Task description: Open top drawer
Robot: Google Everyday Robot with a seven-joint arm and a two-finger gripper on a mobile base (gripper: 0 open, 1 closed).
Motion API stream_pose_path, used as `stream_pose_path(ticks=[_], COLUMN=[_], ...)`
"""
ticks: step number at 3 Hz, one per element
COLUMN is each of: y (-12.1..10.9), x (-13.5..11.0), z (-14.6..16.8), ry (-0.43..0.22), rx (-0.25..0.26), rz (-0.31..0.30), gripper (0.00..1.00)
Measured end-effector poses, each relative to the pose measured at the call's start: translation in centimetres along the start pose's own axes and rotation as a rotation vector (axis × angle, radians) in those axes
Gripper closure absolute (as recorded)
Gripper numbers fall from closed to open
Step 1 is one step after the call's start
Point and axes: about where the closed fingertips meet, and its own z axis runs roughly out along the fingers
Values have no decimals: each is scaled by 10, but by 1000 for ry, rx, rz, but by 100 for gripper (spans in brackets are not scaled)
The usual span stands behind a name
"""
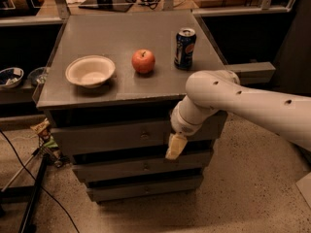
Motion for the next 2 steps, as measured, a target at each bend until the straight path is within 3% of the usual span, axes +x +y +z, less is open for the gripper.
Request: stream_pose_path(ticks=[1, 2], y=[0, 0], x=[0, 0], z=[0, 0], ry=[0, 0], rx=[0, 0], rz=[0, 0], gripper=[41, 73])
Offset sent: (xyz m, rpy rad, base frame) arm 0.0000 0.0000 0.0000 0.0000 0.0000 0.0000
